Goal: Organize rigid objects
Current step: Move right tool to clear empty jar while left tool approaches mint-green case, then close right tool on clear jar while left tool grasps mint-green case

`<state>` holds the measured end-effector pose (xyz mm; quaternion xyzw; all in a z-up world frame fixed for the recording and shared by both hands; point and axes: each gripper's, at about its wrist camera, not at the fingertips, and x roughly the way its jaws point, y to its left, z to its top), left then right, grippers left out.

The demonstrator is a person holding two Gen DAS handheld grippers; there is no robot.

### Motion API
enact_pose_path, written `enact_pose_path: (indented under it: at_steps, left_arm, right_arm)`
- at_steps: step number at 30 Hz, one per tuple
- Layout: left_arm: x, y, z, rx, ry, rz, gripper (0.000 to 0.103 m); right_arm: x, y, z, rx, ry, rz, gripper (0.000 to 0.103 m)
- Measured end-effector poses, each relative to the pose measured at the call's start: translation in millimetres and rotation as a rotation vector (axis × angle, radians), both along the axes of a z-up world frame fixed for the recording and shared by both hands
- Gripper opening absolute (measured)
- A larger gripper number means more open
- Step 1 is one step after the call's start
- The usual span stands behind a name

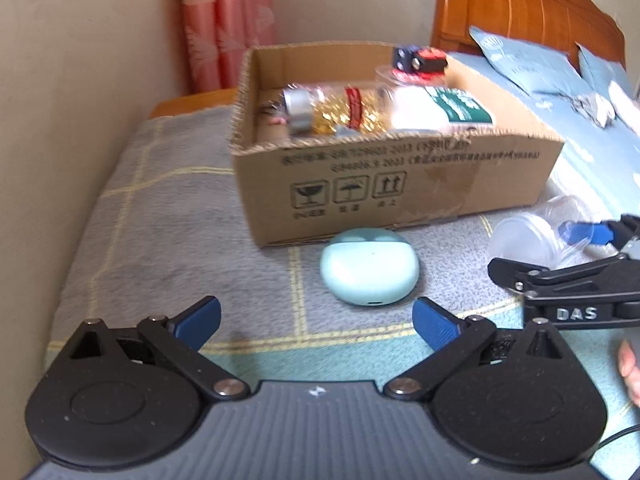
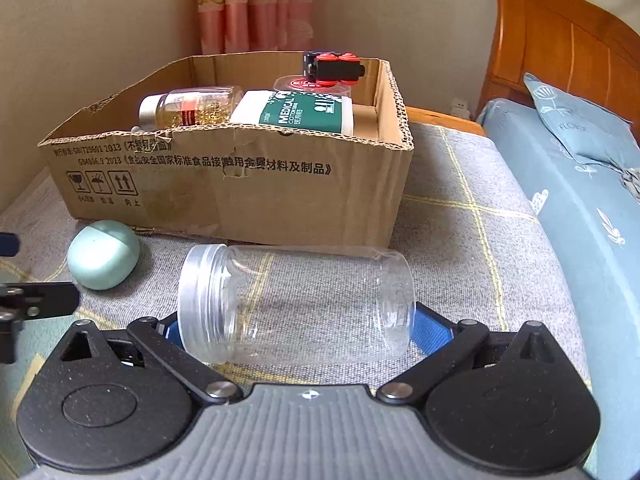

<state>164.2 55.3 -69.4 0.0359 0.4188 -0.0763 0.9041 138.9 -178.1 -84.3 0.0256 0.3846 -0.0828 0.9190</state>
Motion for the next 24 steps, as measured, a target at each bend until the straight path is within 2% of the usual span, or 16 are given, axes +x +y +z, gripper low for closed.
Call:
enact_pose_path:
  at_steps: [3, 13, 22, 24]
  left_arm:
    - [9, -4, -10, -0.010, 0.024, -0.008, 0.102]
    - [24, -8, -15, -0.018, -0.032, 0.011, 0.102]
    - [13, 13, -14, -0.011, -0.038, 0.082, 0.102]
    - [11, 16, -13, -0.010, -0.040, 0.070, 0.102]
  right_arm:
    - [-1, -3, 0, 0.000, -0.002, 0.027, 0.103]
    - [-2, -2, -2, -0.006, -0.027, 0.053, 0.103]
    - [-3, -2, -2, -0.007, -0.032, 0.054, 0.103]
    - [-3, -2, -2, -0.008, -0.034, 0.054, 0.103]
